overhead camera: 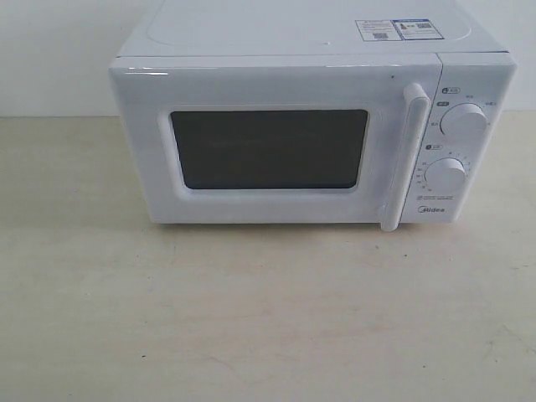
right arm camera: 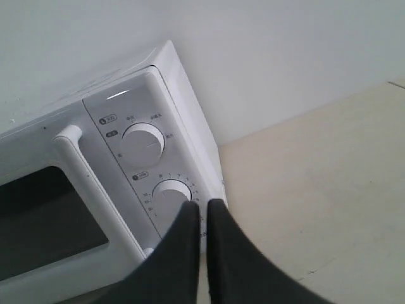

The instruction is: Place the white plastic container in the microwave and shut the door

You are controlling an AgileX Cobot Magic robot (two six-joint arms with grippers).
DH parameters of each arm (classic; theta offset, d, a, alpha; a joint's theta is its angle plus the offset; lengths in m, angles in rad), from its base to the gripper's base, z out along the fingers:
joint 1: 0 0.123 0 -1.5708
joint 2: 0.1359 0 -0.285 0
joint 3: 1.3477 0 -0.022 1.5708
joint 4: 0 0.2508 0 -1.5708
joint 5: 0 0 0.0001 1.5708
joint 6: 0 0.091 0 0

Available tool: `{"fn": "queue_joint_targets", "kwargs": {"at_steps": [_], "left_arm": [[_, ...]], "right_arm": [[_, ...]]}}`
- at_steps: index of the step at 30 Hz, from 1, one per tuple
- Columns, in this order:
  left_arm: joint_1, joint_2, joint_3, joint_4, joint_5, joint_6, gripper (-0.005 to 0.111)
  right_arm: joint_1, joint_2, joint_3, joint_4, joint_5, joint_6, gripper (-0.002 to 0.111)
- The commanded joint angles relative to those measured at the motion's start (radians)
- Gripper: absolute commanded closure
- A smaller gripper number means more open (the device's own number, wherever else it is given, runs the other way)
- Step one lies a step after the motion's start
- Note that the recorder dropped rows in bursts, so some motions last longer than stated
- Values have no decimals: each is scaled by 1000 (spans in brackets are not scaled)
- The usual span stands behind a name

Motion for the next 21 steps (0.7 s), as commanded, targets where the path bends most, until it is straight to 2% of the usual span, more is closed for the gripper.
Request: {"fn": "queue_joint_targets", "kwargs": {"at_steps": [1, 9, 11, 14, 15, 18, 20, 21], "left_arm": [[4, -3, 3, -5, -1, -8, 102], [4, -3, 3, -5, -1, -8, 102], [4, -3, 3, -5, -1, -8, 102], [4, -3, 3, -5, -1, -8, 102], [4, -3, 3, -5, -1, -8, 102], [4, -3, 3, -5, -1, -8, 102], [4, -3, 3, -5, -1, -8, 102], [4, -3, 3, -5, -1, -8, 102]], "right_arm": [[-8, -4, 4, -13, -18, -9, 108], [-8, -4, 4, -6, -87, 40, 108], [-8, -4, 4, 50, -118, 17, 108], [-8, -4, 4, 365, -114, -263, 108], [-8, -4, 4, 553, -114, -485, 108], [-8, -4, 4, 607, -99, -631, 108], [-8, -4, 4, 606, -33, -687, 108], [-8, -4, 4, 606, 54, -695, 108]]}}
